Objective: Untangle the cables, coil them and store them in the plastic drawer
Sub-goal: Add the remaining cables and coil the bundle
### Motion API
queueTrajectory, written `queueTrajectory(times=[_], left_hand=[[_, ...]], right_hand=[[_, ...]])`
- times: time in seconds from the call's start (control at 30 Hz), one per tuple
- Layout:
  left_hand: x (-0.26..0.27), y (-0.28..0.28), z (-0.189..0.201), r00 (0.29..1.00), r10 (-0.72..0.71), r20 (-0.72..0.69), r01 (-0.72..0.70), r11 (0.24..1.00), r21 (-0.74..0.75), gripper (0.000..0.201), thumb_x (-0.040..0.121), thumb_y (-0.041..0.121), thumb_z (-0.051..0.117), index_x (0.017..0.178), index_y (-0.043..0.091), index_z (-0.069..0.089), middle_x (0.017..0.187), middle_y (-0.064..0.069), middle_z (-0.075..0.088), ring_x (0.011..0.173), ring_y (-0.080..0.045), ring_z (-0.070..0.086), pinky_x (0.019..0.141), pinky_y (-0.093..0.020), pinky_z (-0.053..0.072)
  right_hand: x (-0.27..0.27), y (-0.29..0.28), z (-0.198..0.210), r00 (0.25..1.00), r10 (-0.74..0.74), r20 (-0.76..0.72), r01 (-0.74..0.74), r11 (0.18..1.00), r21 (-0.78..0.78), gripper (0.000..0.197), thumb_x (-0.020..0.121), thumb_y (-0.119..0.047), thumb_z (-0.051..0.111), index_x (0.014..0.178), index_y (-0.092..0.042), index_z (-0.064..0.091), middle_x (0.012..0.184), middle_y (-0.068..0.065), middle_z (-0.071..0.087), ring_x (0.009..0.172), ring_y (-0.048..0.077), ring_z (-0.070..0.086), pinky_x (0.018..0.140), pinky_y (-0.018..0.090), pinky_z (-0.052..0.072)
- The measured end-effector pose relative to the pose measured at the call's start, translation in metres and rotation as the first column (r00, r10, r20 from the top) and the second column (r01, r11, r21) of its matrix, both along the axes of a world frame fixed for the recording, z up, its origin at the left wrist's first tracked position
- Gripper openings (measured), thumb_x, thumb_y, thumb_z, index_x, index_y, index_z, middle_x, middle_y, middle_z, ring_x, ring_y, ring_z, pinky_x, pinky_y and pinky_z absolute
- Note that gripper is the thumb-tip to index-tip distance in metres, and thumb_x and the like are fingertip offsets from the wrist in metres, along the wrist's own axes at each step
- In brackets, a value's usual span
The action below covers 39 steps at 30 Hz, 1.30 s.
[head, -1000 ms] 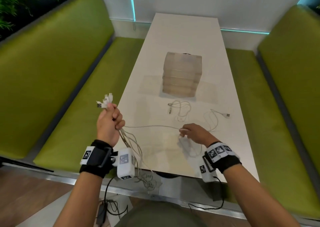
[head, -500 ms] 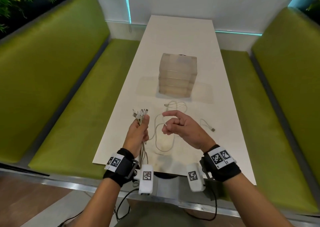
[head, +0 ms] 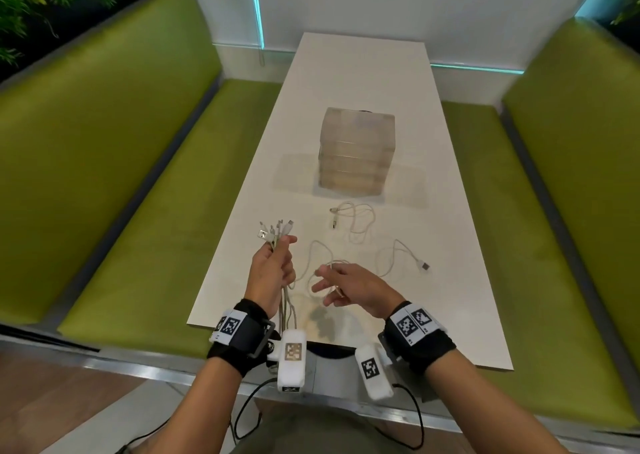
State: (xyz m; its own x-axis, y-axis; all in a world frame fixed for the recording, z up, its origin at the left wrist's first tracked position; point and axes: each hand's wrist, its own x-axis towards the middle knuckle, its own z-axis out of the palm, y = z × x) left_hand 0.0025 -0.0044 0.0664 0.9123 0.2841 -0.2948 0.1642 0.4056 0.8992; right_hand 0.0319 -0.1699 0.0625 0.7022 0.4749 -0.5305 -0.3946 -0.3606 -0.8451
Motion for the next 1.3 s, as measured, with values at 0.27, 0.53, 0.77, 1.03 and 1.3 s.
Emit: queueTrajectory(times=[0.27, 0.53, 0.77, 1.03, 1.3], left_hand=[[-0.008, -0.008, 0.009, 0.99, -0.136, 0.025, 0.136, 0.99, 0.035, 0.041, 0.086, 0.043, 0.057, 0.105, 0.007, 0.051, 0.049, 0.011, 0.044, 0.042, -0.004, 0.03, 0.04, -0.017, 0.025], [-0.006, -0.007, 0.007, 0.991, -0.137, 0.013, 0.13, 0.966, 0.222, 0.03, 0.093, 0.035, 0.056, 0.079, 0.008, 0.057, 0.052, -0.001, 0.046, 0.044, -0.013, 0.04, 0.044, -0.023, 0.032], [-0.001, 0.04, 0.014, 0.992, 0.126, -0.006, -0.126, 0.989, -0.081, 0.029, 0.1, 0.037, 0.041, 0.079, 0.019, 0.051, 0.076, 0.003, 0.068, 0.047, -0.002, 0.039, 0.034, -0.013, 0.02], [-0.004, 0.008, 0.01, 0.973, -0.215, -0.081, 0.229, 0.907, 0.353, 0.027, 0.088, 0.037, 0.063, 0.09, 0.009, 0.065, 0.051, 0.008, 0.037, 0.042, -0.007, 0.025, 0.037, -0.019, 0.022], [-0.013, -0.013, 0.023, 0.952, -0.298, 0.069, 0.25, 0.888, 0.387, 0.015, 0.09, 0.014, 0.064, 0.089, 0.0, 0.067, 0.044, 0.01, 0.048, 0.039, -0.003, 0.033, 0.041, -0.015, 0.027]], right_hand=[[-0.002, 0.026, 0.011, 0.838, 0.177, 0.515, -0.103, 0.98, -0.169, 0.024, 0.1, -0.021, 0.043, 0.098, -0.012, 0.066, 0.08, -0.001, 0.065, 0.066, 0.009, 0.056, 0.069, 0.023, 0.047], [-0.008, 0.03, 0.025, 0.753, 0.369, 0.545, -0.195, 0.916, -0.352, 0.026, 0.1, -0.024, 0.042, 0.097, -0.007, 0.062, 0.094, 0.008, 0.069, 0.081, 0.02, 0.06, 0.079, 0.034, 0.047], [0.02, -0.021, 0.011, 0.786, 0.42, 0.453, -0.157, 0.845, -0.511, 0.02, 0.095, -0.018, 0.047, 0.08, -0.023, 0.059, 0.084, -0.007, 0.058, 0.086, 0.019, 0.058, 0.078, 0.03, 0.043], [0.009, -0.003, 0.038, 0.856, 0.049, 0.514, -0.001, 0.996, -0.094, 0.026, 0.097, -0.019, 0.049, 0.078, -0.018, 0.066, 0.058, -0.004, 0.061, 0.05, 0.013, 0.059, 0.063, 0.025, 0.047], [-0.001, 0.015, 0.041, 0.873, 0.072, 0.483, 0.023, 0.982, -0.188, 0.006, 0.095, -0.019, 0.051, 0.098, -0.018, 0.046, 0.068, 0.006, 0.07, 0.046, 0.013, 0.057, 0.059, 0.029, 0.045]])
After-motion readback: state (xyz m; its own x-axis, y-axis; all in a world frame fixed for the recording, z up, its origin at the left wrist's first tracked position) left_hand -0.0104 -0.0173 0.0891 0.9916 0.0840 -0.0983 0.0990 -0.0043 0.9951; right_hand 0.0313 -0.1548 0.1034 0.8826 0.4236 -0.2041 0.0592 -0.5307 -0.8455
